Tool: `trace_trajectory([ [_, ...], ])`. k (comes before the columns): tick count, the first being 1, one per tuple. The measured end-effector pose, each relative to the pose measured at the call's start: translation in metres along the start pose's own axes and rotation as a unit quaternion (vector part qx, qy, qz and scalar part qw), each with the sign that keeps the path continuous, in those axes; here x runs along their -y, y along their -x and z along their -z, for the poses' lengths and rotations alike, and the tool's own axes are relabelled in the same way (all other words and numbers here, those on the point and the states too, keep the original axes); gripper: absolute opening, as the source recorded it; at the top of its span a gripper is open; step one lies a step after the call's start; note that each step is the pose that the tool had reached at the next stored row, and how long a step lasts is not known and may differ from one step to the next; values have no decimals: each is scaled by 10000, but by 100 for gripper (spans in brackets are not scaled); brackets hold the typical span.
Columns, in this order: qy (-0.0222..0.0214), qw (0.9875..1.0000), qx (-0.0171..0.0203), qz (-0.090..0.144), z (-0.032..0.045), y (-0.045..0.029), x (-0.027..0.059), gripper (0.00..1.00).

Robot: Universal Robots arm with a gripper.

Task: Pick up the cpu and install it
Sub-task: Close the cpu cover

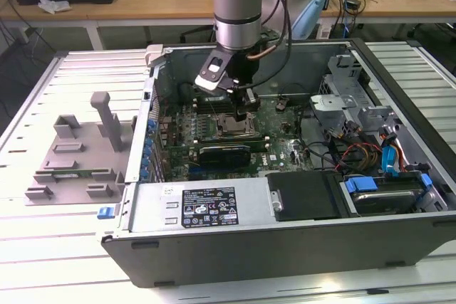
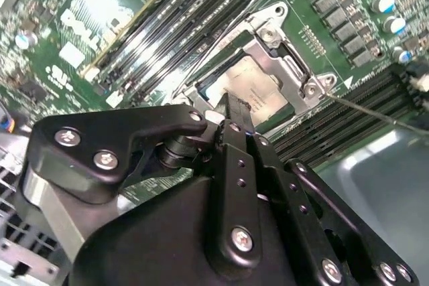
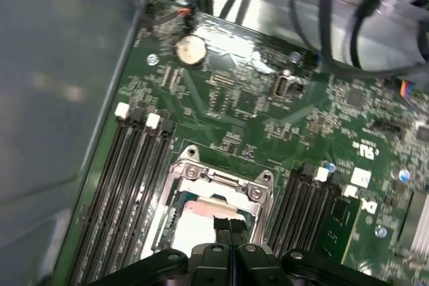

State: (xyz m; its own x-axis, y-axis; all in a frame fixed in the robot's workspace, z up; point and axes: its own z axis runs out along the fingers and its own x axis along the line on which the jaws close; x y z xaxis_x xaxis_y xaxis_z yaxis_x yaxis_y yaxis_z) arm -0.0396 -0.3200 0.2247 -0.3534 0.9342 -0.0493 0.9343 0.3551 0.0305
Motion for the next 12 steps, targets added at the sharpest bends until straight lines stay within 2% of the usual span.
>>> trace_trajectory([
  [2,15,9995,-9,307,-2,0,0,11],
  [3,24,9988,-15,489,-4,0,0,11],
  [4,28,9984,-17,559,-5,0,0,11],
  [8,50,9948,-31,1017,-8,-1,1,11],
  [9,61,9925,-37,1223,-10,-1,1,11],
  [10,75,9884,-46,1514,-13,-1,1,11],
  [11,81,9863,-49,1648,-15,-1,1,11],
  [12,86,9846,-52,1743,-16,-1,1,11],
])
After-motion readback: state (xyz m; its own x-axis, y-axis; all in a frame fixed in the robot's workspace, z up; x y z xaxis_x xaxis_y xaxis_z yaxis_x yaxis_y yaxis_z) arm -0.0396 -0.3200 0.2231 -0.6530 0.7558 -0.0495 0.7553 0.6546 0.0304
